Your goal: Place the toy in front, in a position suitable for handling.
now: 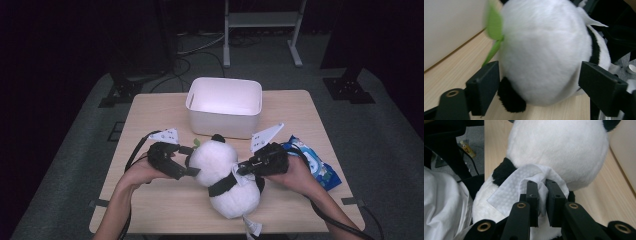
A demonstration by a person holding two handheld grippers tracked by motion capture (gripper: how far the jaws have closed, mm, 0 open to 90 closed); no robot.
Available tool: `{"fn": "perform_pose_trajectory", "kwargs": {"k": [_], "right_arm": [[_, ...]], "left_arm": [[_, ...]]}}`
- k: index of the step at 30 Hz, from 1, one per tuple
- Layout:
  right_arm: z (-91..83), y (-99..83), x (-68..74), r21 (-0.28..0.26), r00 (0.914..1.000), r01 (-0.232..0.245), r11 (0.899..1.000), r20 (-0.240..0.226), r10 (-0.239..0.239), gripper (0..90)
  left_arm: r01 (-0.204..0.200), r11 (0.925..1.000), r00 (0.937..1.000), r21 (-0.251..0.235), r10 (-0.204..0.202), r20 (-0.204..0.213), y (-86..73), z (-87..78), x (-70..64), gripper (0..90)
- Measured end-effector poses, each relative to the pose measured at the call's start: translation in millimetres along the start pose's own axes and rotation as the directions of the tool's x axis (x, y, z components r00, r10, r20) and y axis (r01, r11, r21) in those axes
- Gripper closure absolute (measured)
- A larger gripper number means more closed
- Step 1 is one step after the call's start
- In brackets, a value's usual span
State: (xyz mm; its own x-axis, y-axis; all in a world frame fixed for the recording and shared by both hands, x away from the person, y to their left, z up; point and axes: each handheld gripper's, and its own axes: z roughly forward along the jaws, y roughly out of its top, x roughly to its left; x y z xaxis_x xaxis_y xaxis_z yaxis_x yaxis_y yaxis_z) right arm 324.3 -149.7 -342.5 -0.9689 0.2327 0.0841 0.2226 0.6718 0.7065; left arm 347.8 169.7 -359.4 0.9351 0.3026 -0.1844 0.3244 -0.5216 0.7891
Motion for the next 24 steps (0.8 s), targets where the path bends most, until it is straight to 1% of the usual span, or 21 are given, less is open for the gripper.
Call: {"fn": "perform_pose_trajectory", "kwargs": {"k": [1, 2, 4, 5, 7, 10, 11, 13, 14, 15, 16, 17, 18, 19, 20, 21, 22, 23, 24], "right_arm": [[0.1, -0.3, 1.2, -0.004, 1.0000, 0.003, 1.000, -0.004, -0.003, 80.6], [0.3, -0.7, 1.8, -0.004, 0.9999, 0.010, 1.000, -0.011, -0.010, 80.7], [1.6, -1.5, 3.0, -0.003, 0.9996, 0.015, 1.000, -0.023, -0.015, 80.7], [2.1, -1.9, 3.9, 0.002, 0.9996, 0.011, 1.000, -0.024, -0.011, 80.7], [2.6, -4.0, 4.3, 0.007, 0.9992, 0.021, 1.000, -0.035, -0.020, 80.8], [1.4, -7.6, 4.8, 0.005, 0.9986, 0.016, 1.000, -0.051, -0.015, 80.9], [1.4, -7.6, 4.8, 0.005, 0.9986, 0.016, 1.000, -0.051, -0.015, 80.9], [1.3, -9.8, 4.7, 0.004, 0.9974, 0.023, 1.000, -0.069, -0.023, 81.0], [1.5, -10.6, 5.4, 0.006, 0.9967, 0.028, 1.000, -0.076, -0.028, 80.9], [1.5, -10.6, 5.4, 0.006, 0.9967, 0.028, 1.000, -0.076, -0.028, 80.9], [1.7, -10.8, 6.0, 0.010, 0.9964, 0.036, 0.999, -0.078, -0.035, 80.8], [1.6, -10.9, 6.3, 0.015, 0.9966, 0.031, 0.999, -0.076, -0.030, 80.8], [1.6, -10.9, 6.3, 0.015, 0.9966, 0.031, 0.999, -0.076, -0.030, 80.8], [-1.5, -12.0, 5.0, 0.007, 0.9981, 0.021, 1.000, -0.058, -0.021, 80.9], [-1.5, -12.0, 5.0, 0.007, 0.9981, 0.021, 1.000, -0.058, -0.021, 80.9], [-7.1, -12.2, 2.1, -0.014, 0.9992, 0.008, 1.000, -0.038, -0.008, 80.9], [-8.7, -11.8, 1.3, -0.022, 0.9995, 0.004, 1.000, -0.031, -0.005, 81.0], [-8.7, -11.8, 1.3, -0.022, 0.9995, 0.004, 1.000, -0.031, -0.005, 81.0], [-11.0, -11.0, -0.2, -0.032, 0.9998, 0.003, 0.999, -0.021, -0.004, 81.0]], "left_arm": [[0.000, 1.0000, 1.0000, 0.000, 0.000, 0.000, 0.0, 0.0, 0.0, 10.1], [0.014, 0.9998, 0.9994, 0.012, -0.014, 0.033, -0.6, 4.8, 4.1, 8.5], [0.025, 0.9993, 0.9986, 0.027, -0.026, 0.047, -0.1, 8.8, 7.0, 8.2], [0.026, 0.9995, 0.9980, 0.018, -0.027, 0.057, 0.2, 10.2, 9.0, 7.0], [0.035, 0.9993, 0.9969, 0.016, -0.036, 0.070, 1.2, 10.8, 13.2, 3.3], [0.048, 0.9986, 0.9917, 0.023, -0.050, 0.119, 2.2, 13.6, 18.4, 2.1], [0.048, 0.9986, 0.9917, 0.023, -0.050, 0.119, 2.2, 13.6, 18.4, 2.1], [0.037, 0.9979, 0.9817, 0.053, -0.046, 0.185, 3.1, 21.1, 19.7, 2.1], [0.034, 0.9967, 0.9730, 0.073, -0.050, 0.225, 3.7, 26.9, 19.3, 4.4], [0.034, 0.9967, 0.9730, 0.073, -0.050, 0.225, 3.7, 26.9, 19.3, 6.2], [0.025, 0.9974, 0.9714, 0.068, -0.040, 0.234, 5.1, 31.0, 18.5, 10.5], [0.026, 0.9991, 0.9728, 0.032, -0.033, 0.229, 6.6, 28.8, 19.4, 14.7], [0.026, 0.9991, 0.9728, 0.032, -0.033, 0.229, 6.6, 28.8, 19.4, 25.2], [0.022, 0.9997, 0.9758, 0.005, -0.023, 0.217, 7.8, 26.9, 19.4, 25.2], [0.022, 0.9997, 0.9758, 0.005, -0.023, 0.217, 7.8, 26.9, 19.4, 28.3], [0.013, 0.9998, 0.9790, -0.013, -0.010, 0.203, 9.4, 24.8, 18.6, 31.1], [-0.015, 0.9993, 0.9848, -0.036, 0.021, 0.173, 14.4, 20.9, 16.1, 32.0], [-0.015, 0.9993, 0.9848, -0.036, 0.021, 0.173, 14.4, 20.9, 16.1, 32.4], [-0.036, 0.9985, 0.9871, -0.042, 0.042, 0.155, 17.2, 18.3, 14.1, 32.4]]}}
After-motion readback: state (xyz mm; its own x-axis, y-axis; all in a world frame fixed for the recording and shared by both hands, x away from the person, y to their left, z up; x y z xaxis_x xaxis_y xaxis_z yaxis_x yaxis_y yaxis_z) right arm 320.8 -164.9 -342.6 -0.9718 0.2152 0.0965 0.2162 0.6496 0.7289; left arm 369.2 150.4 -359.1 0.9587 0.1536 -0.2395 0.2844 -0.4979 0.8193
